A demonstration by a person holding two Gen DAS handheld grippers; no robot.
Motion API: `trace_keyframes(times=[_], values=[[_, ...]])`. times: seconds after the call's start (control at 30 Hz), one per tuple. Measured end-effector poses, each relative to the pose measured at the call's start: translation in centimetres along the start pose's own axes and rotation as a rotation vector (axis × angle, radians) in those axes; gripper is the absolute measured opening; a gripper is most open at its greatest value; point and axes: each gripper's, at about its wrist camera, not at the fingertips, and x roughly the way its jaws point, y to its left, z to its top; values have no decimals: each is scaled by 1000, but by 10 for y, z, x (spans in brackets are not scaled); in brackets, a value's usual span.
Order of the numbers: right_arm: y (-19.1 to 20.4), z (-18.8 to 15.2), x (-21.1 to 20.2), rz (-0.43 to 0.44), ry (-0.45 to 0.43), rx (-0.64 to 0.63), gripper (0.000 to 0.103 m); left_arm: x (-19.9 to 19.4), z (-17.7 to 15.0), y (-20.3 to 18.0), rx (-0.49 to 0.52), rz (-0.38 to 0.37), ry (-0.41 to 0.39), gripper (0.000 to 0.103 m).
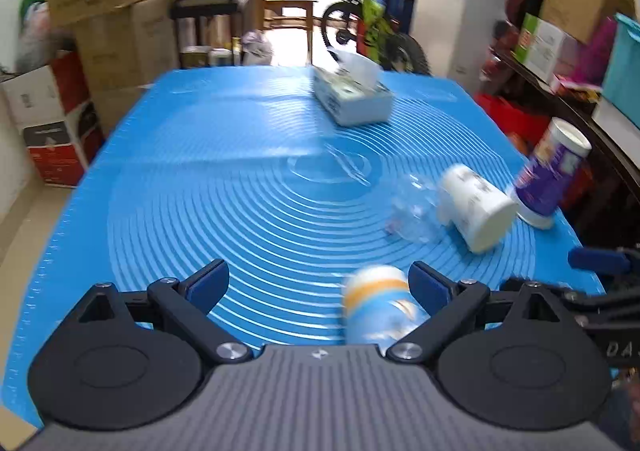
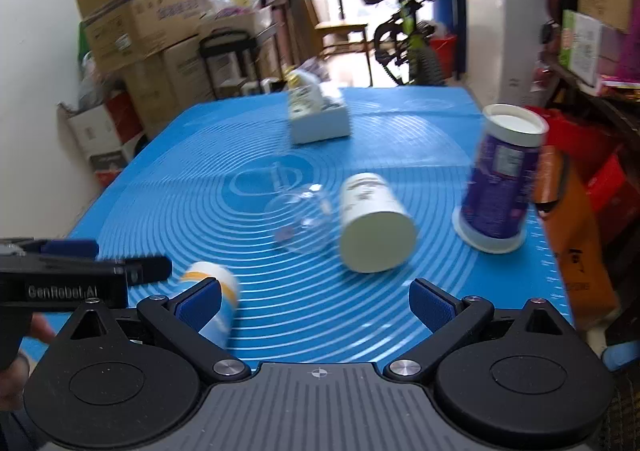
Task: Flip cup upside down
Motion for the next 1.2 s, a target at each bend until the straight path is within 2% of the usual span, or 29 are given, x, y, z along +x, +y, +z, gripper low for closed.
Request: trace_keyframes(times=[0.23, 0.37, 0.57, 0.73, 0.8, 0.83, 0.87, 0.9, 0.97, 1.07, 1.2], values=[[30, 19, 28, 83, 104, -3, 100, 15, 3, 45, -137, 83, 7, 96], [46, 26, 57, 119, 193, 20, 96, 25, 2, 64, -190, 114, 19, 96], [55, 29, 92, 131, 309, 57, 94, 34, -3, 74, -180, 159, 22, 96], [54, 29, 112, 138, 376, 79, 90, 38, -7, 77, -179, 145, 30, 96], [54, 27, 120, 144, 406, 82, 85, 38, -8, 74, -166, 146, 27, 96], [54, 26, 123, 146, 412, 83, 87, 38, -8, 73, -158, 146, 26, 96], [55, 26, 122, 152, 407, 82, 83, 38, -9, 72, -151, 145, 25, 96], [56, 27, 122, 154, 407, 76, 76, 38, -9, 71, -144, 143, 23, 96], [56, 27, 121, 209, 413, 89, 62, 38, -9, 69, -136, 139, 21, 96], [61, 26, 114, 193, 386, 45, 61, 36, -10, 66, -135, 130, 17, 96], [61, 21, 96, 166, 276, -14, 61, 31, -10, 63, -133, 114, 9, 96]])
